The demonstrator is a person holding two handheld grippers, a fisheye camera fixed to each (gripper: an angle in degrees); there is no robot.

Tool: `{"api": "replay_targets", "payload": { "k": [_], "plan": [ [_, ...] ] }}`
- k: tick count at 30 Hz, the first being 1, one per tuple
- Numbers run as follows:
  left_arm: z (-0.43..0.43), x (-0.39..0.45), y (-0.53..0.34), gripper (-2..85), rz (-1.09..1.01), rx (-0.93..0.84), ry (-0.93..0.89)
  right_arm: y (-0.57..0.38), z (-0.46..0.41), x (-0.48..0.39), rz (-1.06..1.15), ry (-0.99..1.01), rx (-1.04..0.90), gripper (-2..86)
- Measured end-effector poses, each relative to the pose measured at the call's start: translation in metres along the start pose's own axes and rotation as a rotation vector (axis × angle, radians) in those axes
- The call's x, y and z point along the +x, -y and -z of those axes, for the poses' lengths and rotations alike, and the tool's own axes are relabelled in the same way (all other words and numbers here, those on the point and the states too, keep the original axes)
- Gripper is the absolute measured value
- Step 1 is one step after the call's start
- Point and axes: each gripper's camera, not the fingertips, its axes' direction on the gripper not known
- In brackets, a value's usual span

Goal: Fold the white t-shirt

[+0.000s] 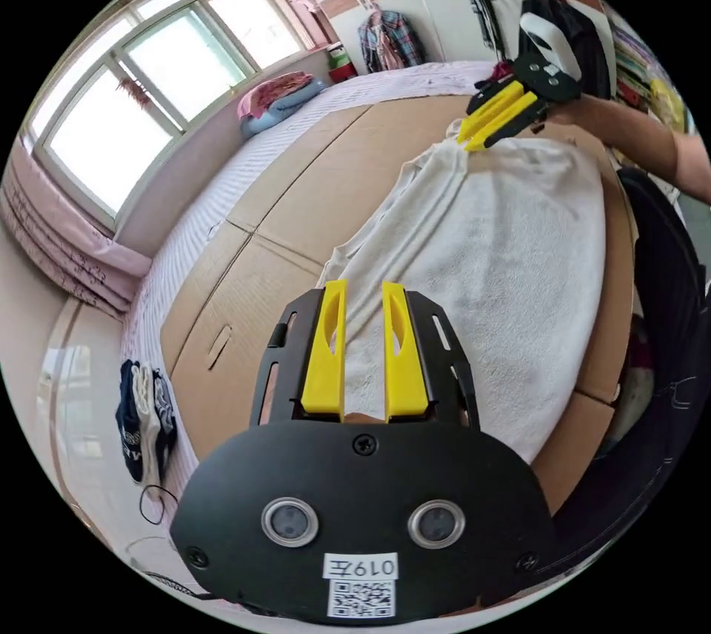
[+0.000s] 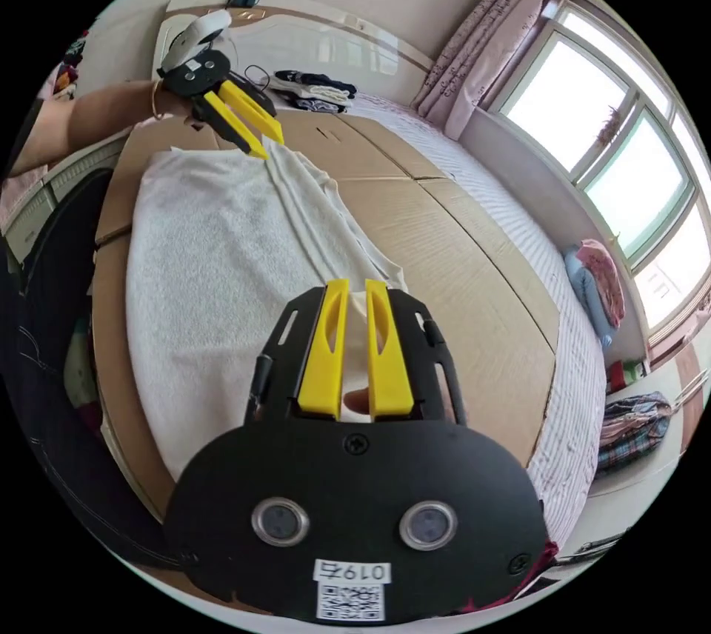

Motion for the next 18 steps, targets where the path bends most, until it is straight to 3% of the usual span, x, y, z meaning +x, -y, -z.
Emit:
{"api": "replay_targets", "payload": {
  "k": [13,18],
  "plan": [
    [0.008,0.015,0.045,5.6,-0.029,-0.102,0.004,-0.04,-0.01,-0.012,0.115,-0.153,-0.168,7.2],
    [0.02,0.008,0.051,3.9,-0.01,-0.088,-0.037,-0.054,0.009,0.006,0.065,-0.086,-0.113,7.9]
  ]
}}
